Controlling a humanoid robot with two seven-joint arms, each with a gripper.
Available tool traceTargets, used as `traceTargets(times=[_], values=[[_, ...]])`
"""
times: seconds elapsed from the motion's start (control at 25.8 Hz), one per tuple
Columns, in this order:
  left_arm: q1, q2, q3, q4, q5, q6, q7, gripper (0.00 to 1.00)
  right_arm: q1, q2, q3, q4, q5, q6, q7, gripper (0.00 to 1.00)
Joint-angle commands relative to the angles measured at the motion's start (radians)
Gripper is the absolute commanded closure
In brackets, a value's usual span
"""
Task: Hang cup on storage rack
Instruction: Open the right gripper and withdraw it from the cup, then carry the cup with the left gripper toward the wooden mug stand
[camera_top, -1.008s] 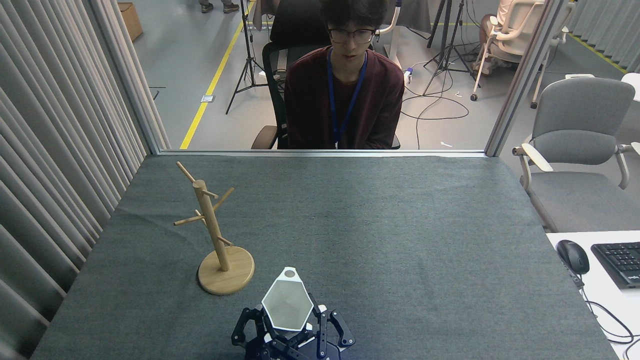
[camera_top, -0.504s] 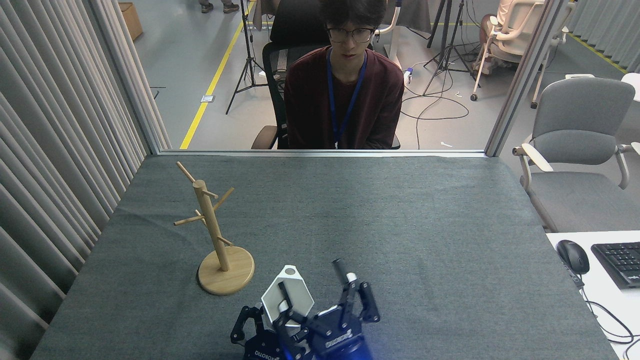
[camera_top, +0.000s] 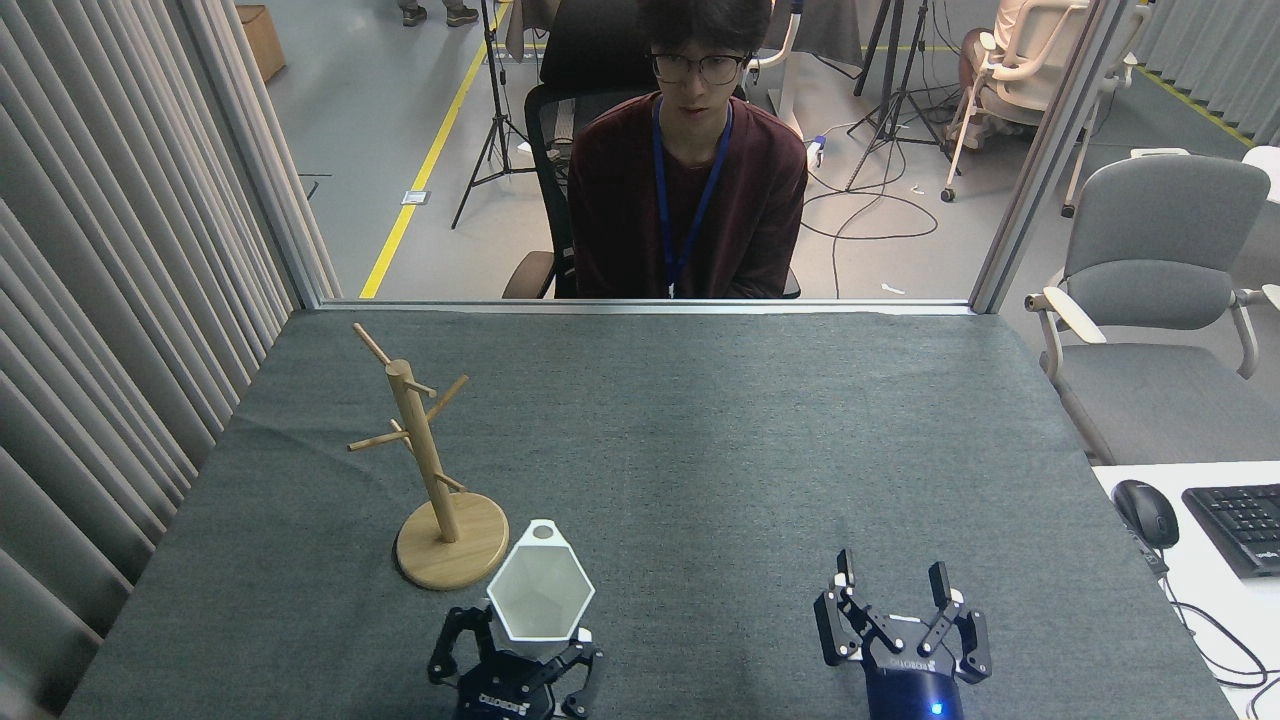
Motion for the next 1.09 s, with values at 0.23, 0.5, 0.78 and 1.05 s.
traceTargets(times=[0.23, 0.5, 0.78, 1.05], values=[[-0.101, 0.054, 0.336, 0.016, -0.094, 0.083, -0.001, 0.72, 0.019, -0.026, 0.008, 0.008, 0.014, -0.003, -0.005, 0.02], [-0.225, 0.059, 0.439, 0.148, -0.155, 0.084, -0.001, 0.72, 0.010, -0.021, 0.009, 0.008, 0.014, -0.004, -0.005, 0.02], [-0.264, 0.046, 0.440, 0.209, -0.235, 0.089, 0.001, 0.71, 0.013, -0.020, 0.008, 0.008, 0.014, -0.004, -0.004, 0.02], [-0.288, 0.042, 0.433, 0.264, -0.254, 0.089, 0.013, 0.71, 0.010, -0.017, 0.008, 0.008, 0.012, -0.004, -0.004, 0.02]])
